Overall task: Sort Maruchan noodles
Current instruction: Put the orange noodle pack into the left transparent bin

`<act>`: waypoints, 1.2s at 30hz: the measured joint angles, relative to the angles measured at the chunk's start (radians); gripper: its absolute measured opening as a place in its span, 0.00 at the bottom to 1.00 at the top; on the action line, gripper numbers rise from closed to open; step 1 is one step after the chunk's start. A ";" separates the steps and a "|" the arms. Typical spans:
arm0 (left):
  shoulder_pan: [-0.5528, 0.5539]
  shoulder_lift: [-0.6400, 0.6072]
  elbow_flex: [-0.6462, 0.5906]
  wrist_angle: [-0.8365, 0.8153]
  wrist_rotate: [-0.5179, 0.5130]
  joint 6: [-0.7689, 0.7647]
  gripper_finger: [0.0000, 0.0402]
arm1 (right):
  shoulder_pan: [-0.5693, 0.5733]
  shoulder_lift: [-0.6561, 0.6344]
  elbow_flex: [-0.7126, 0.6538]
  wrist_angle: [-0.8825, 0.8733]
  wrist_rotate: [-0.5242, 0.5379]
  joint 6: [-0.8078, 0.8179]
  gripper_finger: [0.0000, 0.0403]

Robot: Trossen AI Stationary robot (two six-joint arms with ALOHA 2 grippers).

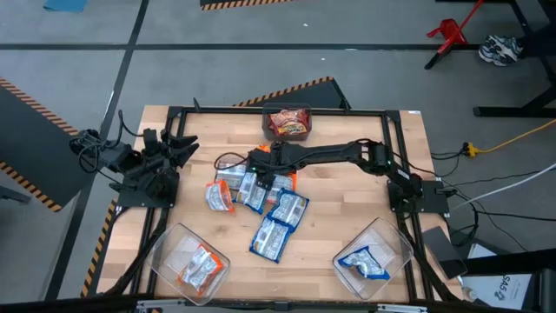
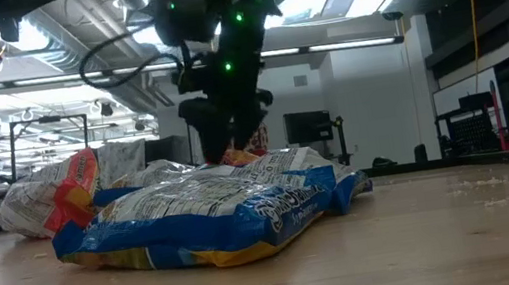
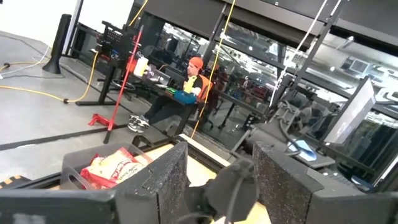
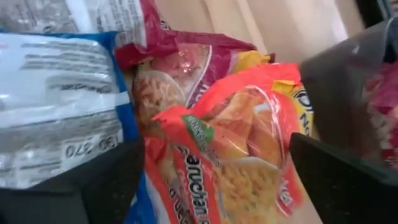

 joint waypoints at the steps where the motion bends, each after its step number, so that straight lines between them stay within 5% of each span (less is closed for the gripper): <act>1: 0.000 0.000 0.000 0.000 -0.003 0.000 0.44 | -0.004 0.000 -0.010 0.015 -0.003 0.013 0.92; 9: 0.000 0.000 0.000 0.000 -0.008 0.001 0.44 | -0.024 0.000 -0.048 0.022 0.026 0.130 0.67; 19: 0.000 0.000 0.000 -0.001 -0.008 0.002 0.44 | -0.021 0.000 -0.048 0.011 -0.045 0.160 0.04; 25: 0.000 0.000 0.000 0.000 -0.008 0.001 0.44 | -0.019 -0.014 0.004 -0.052 -0.102 0.185 0.01; 36: 0.000 0.000 0.000 -0.001 -0.005 -0.020 0.44 | 0.052 -0.019 0.333 -0.110 -0.112 0.177 0.00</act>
